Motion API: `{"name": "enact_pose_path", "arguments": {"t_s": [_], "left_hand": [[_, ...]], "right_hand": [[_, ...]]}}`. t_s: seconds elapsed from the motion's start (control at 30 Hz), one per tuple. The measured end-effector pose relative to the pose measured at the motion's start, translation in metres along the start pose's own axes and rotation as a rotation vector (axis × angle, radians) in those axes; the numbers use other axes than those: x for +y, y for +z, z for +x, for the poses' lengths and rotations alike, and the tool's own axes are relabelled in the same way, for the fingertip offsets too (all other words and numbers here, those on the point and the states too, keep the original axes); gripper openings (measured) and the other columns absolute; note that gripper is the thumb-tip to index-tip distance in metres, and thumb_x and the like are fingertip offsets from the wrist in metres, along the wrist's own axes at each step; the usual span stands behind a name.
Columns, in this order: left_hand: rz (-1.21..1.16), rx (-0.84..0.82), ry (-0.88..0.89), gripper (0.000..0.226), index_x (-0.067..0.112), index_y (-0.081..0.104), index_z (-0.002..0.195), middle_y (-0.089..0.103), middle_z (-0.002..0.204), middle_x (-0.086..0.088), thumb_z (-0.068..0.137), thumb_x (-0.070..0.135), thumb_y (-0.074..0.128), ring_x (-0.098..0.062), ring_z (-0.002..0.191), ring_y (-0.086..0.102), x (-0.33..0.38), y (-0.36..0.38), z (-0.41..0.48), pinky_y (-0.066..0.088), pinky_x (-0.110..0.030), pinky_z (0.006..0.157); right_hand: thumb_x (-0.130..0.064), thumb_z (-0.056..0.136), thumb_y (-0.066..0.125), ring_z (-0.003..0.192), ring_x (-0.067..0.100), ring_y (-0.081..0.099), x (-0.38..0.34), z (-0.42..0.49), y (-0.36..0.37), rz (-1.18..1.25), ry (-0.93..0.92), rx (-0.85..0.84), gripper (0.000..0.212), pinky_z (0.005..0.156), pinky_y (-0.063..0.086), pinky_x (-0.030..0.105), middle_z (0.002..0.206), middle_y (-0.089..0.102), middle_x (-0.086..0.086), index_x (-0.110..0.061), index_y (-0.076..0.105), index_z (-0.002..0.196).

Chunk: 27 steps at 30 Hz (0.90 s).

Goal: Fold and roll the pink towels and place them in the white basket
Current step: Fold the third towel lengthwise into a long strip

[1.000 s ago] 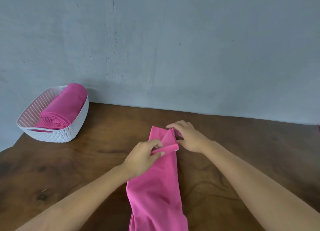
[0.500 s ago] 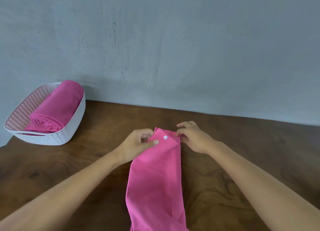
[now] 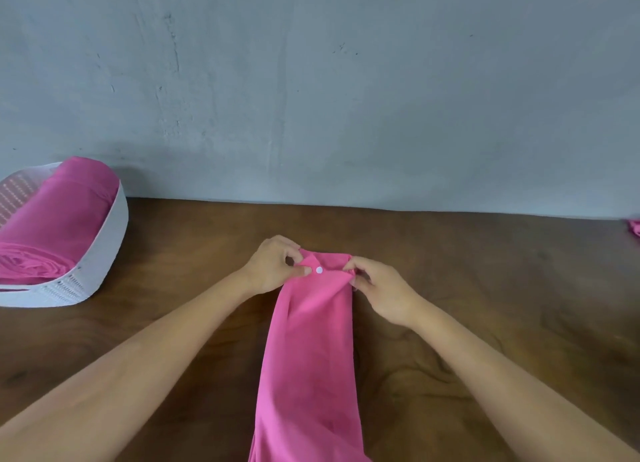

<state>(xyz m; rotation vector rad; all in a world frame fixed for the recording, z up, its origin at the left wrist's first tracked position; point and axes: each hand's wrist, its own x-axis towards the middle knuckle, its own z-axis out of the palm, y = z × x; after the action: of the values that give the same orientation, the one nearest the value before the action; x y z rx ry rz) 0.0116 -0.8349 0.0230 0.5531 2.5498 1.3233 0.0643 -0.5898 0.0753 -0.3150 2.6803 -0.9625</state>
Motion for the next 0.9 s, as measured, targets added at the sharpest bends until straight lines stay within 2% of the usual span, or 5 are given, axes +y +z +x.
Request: {"name": "enact_pose_path", "arguments": {"t_s": [0.1, 0.33, 0.5, 0.77, 0.9], "left_hand": [[0.037, -0.079, 0.002, 0.036, 0.007, 0.057, 0.055, 0.039, 0.060, -0.002, 0.079, 0.016, 0.082, -0.015, 0.059, 0.032, -0.002, -0.003, 0.013, 0.028, -0.030, 0.058], [0.116, -0.112, -0.109, 0.020, 0.008, 0.076, 0.071, 0.065, 0.077, -0.016, 0.069, 0.027, 0.082, -0.021, 0.068, 0.052, 0.004, 0.001, 0.026, 0.042, -0.033, 0.064], [-0.103, -0.025, -0.138, 0.020, 0.023, 0.075, 0.059, 0.065, 0.070, 0.003, 0.075, 0.021, 0.088, -0.008, 0.066, 0.054, 0.023, -0.005, 0.006, 0.046, -0.024, 0.065], [-0.452, -0.088, -0.162, 0.011, 0.008, 0.082, 0.091, 0.078, 0.095, -0.010, 0.081, 0.012, 0.085, -0.010, 0.090, 0.070, 0.064, -0.047, -0.045, 0.051, -0.019, 0.094], [-0.472, -0.011, -0.116, 0.015, 0.008, 0.081, 0.092, 0.078, 0.097, -0.011, 0.080, 0.017, 0.085, -0.023, 0.098, 0.073, 0.085, -0.055, -0.065, 0.054, -0.027, 0.096]], "right_hand": [[-0.017, 0.104, 0.052, 0.102, -0.002, 0.057, 0.003, -0.002, 0.000, -0.015, -0.010, -0.021, 0.015, 0.085, 0.043, 0.015, 0.109, 0.063, -0.014, -0.029, 0.062, 0.101], [-0.015, 0.102, 0.056, 0.099, 0.002, 0.056, 0.003, -0.002, -0.005, -0.116, -0.023, -0.065, 0.025, 0.085, 0.044, 0.023, 0.104, 0.058, -0.015, -0.038, 0.055, 0.091], [-0.014, 0.099, 0.061, 0.094, 0.007, 0.057, -0.002, -0.007, -0.014, -0.156, -0.051, -0.041, 0.019, 0.081, 0.047, 0.029, 0.100, 0.061, -0.010, -0.030, 0.062, 0.088], [-0.023, 0.101, 0.058, 0.110, 0.011, 0.055, -0.017, -0.033, -0.029, -0.382, -0.125, 0.009, 0.011, 0.094, 0.050, 0.037, 0.116, 0.060, -0.014, -0.029, 0.065, 0.107], [-0.026, 0.102, 0.055, 0.094, 0.010, 0.060, -0.041, -0.059, -0.039, -0.460, -0.106, 0.081, 0.008, 0.082, 0.052, 0.037, 0.101, 0.064, -0.011, -0.030, 0.062, 0.099]]}}
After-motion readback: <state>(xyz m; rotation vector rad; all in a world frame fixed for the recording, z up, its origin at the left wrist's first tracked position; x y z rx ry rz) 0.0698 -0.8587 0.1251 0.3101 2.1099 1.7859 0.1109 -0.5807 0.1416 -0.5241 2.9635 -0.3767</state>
